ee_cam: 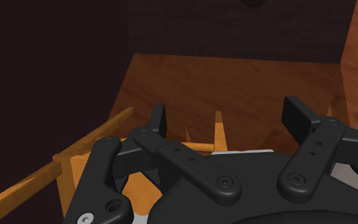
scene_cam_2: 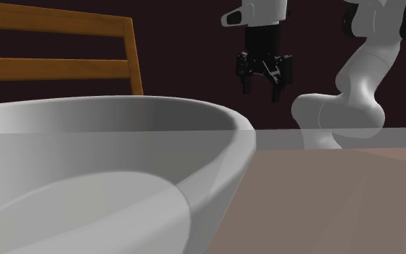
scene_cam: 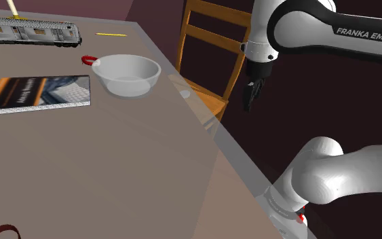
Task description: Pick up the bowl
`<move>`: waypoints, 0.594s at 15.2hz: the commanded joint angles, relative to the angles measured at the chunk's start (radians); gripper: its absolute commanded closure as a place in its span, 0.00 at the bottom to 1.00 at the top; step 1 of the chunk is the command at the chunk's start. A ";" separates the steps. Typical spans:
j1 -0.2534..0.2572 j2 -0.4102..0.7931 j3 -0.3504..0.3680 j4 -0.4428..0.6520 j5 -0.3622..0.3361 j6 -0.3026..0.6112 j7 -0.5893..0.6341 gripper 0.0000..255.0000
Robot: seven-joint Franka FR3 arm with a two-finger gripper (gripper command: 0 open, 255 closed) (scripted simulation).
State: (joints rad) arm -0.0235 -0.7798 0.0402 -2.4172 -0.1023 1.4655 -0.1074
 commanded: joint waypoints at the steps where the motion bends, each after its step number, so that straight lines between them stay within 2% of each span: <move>1: 0.000 0.000 0.000 0.000 0.000 0.000 0.000 0.00; 9: 0.019 0.255 0.011 0.168 0.129 0.143 0.070 0.00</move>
State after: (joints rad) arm -0.0047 -0.5583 0.0534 -2.2772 0.0125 1.5940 -0.0410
